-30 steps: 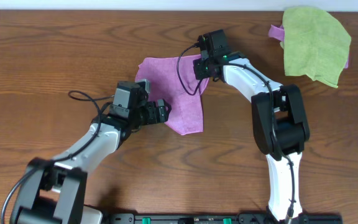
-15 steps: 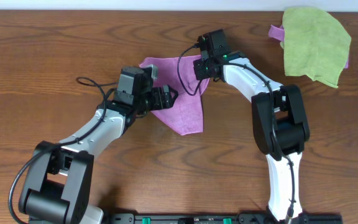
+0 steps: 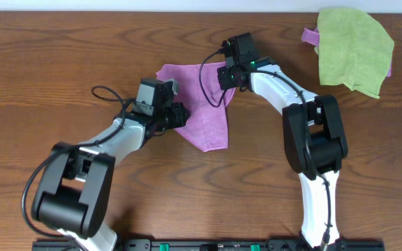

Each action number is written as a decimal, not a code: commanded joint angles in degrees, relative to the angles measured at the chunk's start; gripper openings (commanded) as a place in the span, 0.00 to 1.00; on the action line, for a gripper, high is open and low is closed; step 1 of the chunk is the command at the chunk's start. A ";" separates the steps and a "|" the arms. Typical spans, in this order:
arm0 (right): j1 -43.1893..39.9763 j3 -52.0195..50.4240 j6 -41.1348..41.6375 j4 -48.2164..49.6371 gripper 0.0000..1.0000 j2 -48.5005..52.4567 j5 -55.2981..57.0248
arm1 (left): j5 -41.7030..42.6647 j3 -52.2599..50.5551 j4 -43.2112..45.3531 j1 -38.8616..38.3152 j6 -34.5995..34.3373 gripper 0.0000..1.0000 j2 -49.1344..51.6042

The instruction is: Fold the cloth

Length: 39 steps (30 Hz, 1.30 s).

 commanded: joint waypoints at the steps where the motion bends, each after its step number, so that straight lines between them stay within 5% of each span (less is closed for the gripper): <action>1: -0.09 -0.20 -0.96 -1.29 0.01 2.32 1.11 | -0.66 0.85 0.00 0.09 0.15 0.06 2.56; 15: -0.11 -0.20 -0.96 -1.84 0.01 2.32 2.67 | -12.07 0.83 -11.47 0.09 -3.91 0.06 2.93; 30: -3.78 3.61 -4.09 -3.15 0.01 2.32 10.62 | -14.88 0.83 -22.99 0.09 6.36 0.06 2.93; 39: -4.24 11.15 -8.07 -7.13 0.01 2.32 11.19 | -16.98 0.83 -20.85 0.09 7.58 0.06 2.93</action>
